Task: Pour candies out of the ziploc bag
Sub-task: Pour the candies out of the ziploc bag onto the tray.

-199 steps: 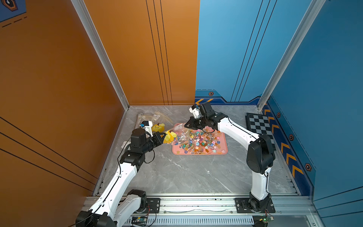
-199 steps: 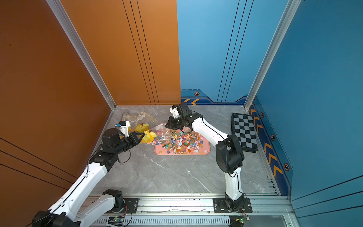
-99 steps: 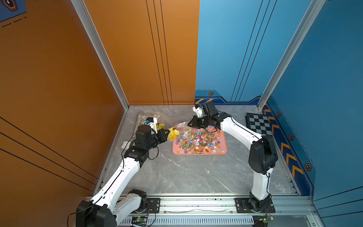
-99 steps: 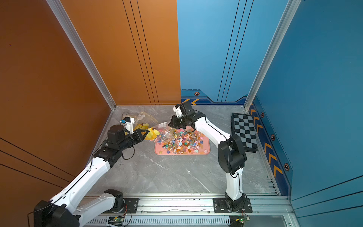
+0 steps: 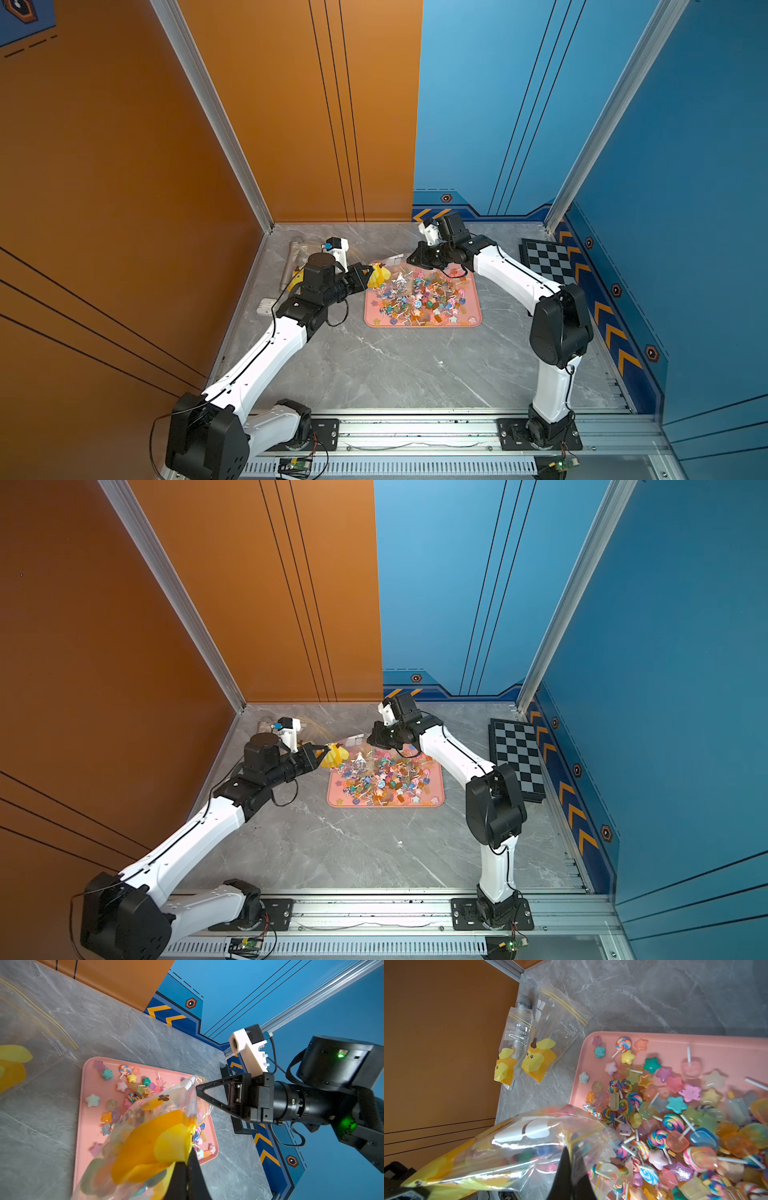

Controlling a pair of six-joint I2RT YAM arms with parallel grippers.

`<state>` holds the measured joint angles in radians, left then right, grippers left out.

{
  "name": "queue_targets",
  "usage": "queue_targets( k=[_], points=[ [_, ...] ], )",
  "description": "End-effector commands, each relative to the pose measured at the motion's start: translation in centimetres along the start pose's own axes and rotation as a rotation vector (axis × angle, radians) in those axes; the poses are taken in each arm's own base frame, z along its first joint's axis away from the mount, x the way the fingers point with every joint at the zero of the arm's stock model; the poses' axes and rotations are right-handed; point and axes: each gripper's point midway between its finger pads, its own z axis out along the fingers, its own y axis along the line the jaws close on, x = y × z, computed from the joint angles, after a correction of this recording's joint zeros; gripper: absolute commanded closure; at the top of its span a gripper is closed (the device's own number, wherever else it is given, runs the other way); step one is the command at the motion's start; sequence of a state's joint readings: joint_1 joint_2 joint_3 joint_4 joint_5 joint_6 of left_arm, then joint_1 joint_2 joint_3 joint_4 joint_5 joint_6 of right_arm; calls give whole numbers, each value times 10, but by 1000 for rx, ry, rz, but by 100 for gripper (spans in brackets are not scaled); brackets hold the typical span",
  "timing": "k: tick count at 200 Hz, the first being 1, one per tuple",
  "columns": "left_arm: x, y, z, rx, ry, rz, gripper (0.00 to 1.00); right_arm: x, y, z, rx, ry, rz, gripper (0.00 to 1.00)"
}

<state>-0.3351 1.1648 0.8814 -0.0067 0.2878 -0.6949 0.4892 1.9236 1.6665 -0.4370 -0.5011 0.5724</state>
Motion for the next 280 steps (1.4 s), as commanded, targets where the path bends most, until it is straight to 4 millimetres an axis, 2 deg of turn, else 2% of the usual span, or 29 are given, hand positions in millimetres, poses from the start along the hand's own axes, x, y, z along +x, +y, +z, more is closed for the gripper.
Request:
queue_targets(
  k=[1,16,32,52,71,90,129,155,185,202,223,259,280],
  points=[
    [-33,-24,-10,38,-102,66,100,-15,3,-26,14,-68,-24,100],
    [-16,-13,-3,23,-78,43,100,-11,-5,-20,21,-53,-14,100],
    [-3,-6,1,28,-70,5,100,-21,-1,-23,6,-69,-3,100],
    [-11,-12,-4,35,-86,18,100,-36,9,-31,-13,-107,-14,100],
    [-17,-14,-11,18,-102,47,100,-29,6,-25,-8,-86,-12,100],
    [-8,-6,-11,4,-93,37,100,-18,-6,-16,12,-56,2,100],
    [-9,-4,-13,4,-102,27,100,-28,-2,-32,8,-96,-11,100],
    [-3,-3,-8,6,-88,19,100,-23,-12,-35,17,-86,-1,100],
    [-14,-14,-6,28,-99,34,100,-33,-15,-54,19,-126,8,100],
    [-13,-16,-2,29,-91,35,100,-26,-22,-55,34,-117,10,100],
    [1,-14,6,23,-65,37,100,-12,-36,-54,60,-93,16,100],
    [-9,-24,6,41,-82,52,100,-20,-43,-76,72,-141,19,100],
    [-2,-25,12,40,-62,47,100,-10,-55,-74,88,-120,37,100]
  ],
)
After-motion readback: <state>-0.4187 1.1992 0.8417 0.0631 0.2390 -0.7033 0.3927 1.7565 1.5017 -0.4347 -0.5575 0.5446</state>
